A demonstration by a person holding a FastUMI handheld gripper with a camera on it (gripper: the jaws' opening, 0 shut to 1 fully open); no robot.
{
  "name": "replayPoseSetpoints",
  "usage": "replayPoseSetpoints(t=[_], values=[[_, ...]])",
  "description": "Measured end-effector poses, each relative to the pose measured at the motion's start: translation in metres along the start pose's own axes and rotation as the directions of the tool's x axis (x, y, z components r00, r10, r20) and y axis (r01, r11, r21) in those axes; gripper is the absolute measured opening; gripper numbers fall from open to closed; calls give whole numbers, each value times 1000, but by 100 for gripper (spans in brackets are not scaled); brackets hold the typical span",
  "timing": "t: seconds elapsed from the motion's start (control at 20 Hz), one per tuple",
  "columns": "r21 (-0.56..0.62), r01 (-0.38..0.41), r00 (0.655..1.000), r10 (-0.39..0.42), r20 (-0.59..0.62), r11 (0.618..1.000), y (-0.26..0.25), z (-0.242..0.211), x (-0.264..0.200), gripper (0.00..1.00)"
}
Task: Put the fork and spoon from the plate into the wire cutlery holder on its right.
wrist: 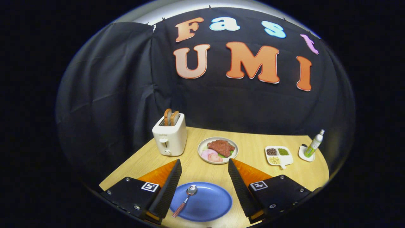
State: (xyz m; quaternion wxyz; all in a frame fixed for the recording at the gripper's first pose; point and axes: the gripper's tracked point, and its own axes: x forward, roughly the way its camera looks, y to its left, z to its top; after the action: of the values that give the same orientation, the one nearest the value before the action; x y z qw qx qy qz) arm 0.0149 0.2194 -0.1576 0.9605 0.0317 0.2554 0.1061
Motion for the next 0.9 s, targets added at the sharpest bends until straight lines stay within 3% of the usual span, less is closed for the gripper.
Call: replayPoseSetpoints(t=[0.15,0.25,0.35,0.5,0.7,0.9], values=[[43,-31,989,37,-143,999,14,-36,13,89],[68,-42,962,59,-266,997,21,-67,19,89],[90,-56,912,87,-401,994,29,-102,23,89],[96,-60,802,105,-587,994,39,-149,17,88],[109,-62,704,121,-700,992,54,-185,23,82],[106,-49,631,113,-768,993,56,-204,26,73]])
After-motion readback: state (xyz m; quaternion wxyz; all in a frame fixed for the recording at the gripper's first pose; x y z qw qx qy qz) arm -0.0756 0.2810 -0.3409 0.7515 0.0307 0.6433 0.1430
